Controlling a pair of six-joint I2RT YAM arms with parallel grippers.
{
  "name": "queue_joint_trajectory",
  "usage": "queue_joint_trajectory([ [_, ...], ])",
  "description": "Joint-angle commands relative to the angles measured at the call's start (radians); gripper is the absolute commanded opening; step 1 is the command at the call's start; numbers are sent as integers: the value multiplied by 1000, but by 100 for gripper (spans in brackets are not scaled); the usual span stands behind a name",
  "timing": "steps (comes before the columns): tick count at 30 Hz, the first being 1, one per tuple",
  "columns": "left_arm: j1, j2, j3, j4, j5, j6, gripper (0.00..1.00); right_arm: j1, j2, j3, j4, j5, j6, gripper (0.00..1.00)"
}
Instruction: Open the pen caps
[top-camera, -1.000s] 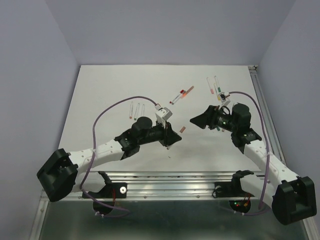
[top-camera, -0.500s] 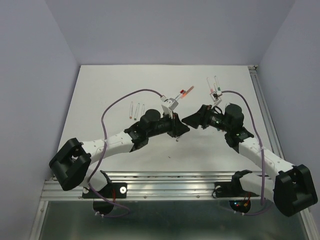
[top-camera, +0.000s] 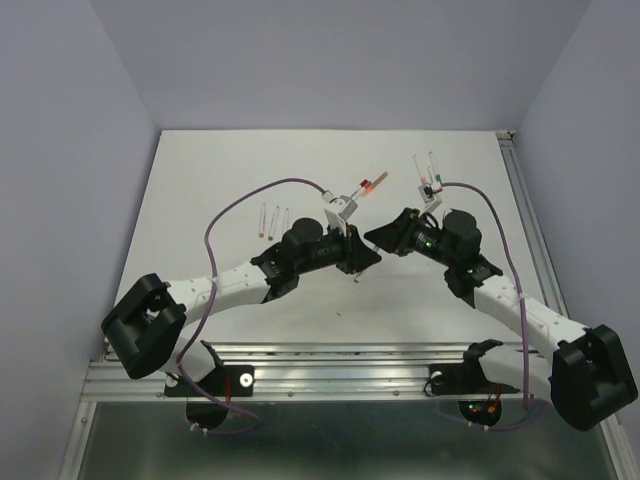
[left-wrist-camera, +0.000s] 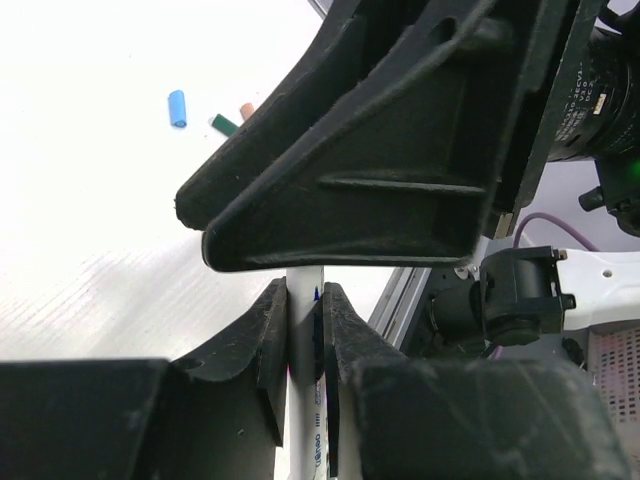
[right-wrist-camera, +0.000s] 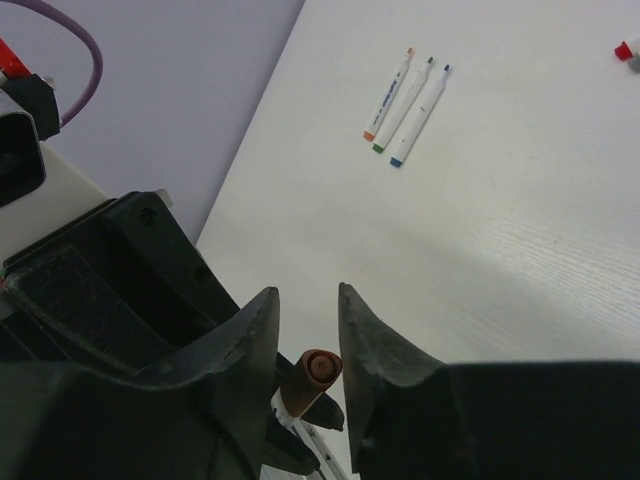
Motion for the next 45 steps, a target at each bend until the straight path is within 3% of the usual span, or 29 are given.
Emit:
queue_joint_trajectory([
  [1, -5, -19, 30, 60, -12, -5, 0, 13, 2, 58, 53, 23, 5, 32],
  [4, -5, -13, 32, 59, -15, -11, 0, 14, 1, 69, 24, 55, 10, 1],
  [10, -14, -15, 4, 59, 35, -29, 0, 14, 13, 95, 9, 179, 5, 1],
  [15, -53, -117, -127, 56, 34, -51, 0, 11, 100, 202, -49, 488, -82, 1],
  [20, -112, -272, -353, 79, 54, -196, 0, -42, 271, 404, -85, 849, -187, 1],
  [23, -128, -366, -453, 65, 7, -279, 0, -120, 362, 526, -85, 910, -204, 1],
  [26, -130, -438, -496, 39, -44, -305, 0, -156, 428, 573, -96, 823, -239, 1],
  [30, -124, -460, -392, -164, -263, -253, 0, -156, 392, 520, -153, 671, -230, 1],
  [34, -53, -362, -213, -398, -481, -195, 0, -154, 318, 398, -300, 660, -211, 1],
  [41, 223, -40, 36, -521, -498, -71, 0, -154, 249, 167, -456, 657, -205, 1],
  [45, 287, 169, 194, -630, -517, -12, 0, -154, 269, 144, -497, 703, -211, 1],
])
